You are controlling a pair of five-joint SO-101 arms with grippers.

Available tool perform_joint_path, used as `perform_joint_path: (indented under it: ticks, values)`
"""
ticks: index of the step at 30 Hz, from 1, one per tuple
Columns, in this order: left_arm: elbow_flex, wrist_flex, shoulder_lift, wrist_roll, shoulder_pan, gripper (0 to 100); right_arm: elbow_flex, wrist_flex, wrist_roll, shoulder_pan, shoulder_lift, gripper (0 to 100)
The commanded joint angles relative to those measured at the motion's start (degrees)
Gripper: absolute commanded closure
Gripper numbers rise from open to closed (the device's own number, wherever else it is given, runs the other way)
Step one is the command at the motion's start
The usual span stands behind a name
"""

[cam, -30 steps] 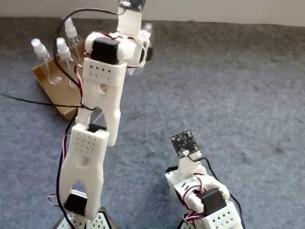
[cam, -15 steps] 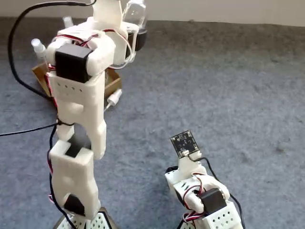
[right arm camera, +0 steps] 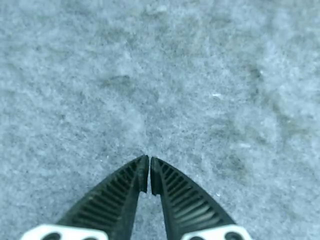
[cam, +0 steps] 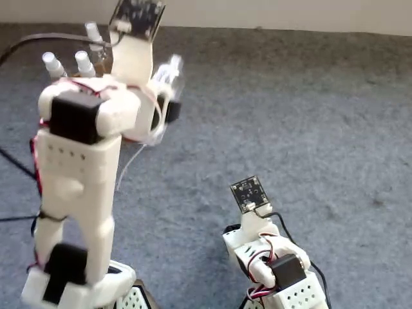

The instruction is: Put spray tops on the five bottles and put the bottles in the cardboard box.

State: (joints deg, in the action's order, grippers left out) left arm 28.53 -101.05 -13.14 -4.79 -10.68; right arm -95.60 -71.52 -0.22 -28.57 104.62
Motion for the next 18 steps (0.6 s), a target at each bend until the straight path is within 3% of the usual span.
perform_joint_path:
  ticks: [1,6,10,18]
  values:
    - [-13.05,0.18,-10.33,0.88,-0.84,96,-8.04,-0.13,0.62,0.75,0.75,98.9]
    - [-30.73,1.32,-17.98,10.90,-0.84,96,-8.04,-0.13,0.62,0.75,0.75,98.9]
    - [-45.58,8.35,-24.22,18.81,-0.75,96,-8.04,-0.13,0.62,0.75,0.75,98.9]
    - [-76.44,27.96,-38.11,21.45,-0.75,96,-8.04,-0.13,0.62,0.75,0.75,98.9]
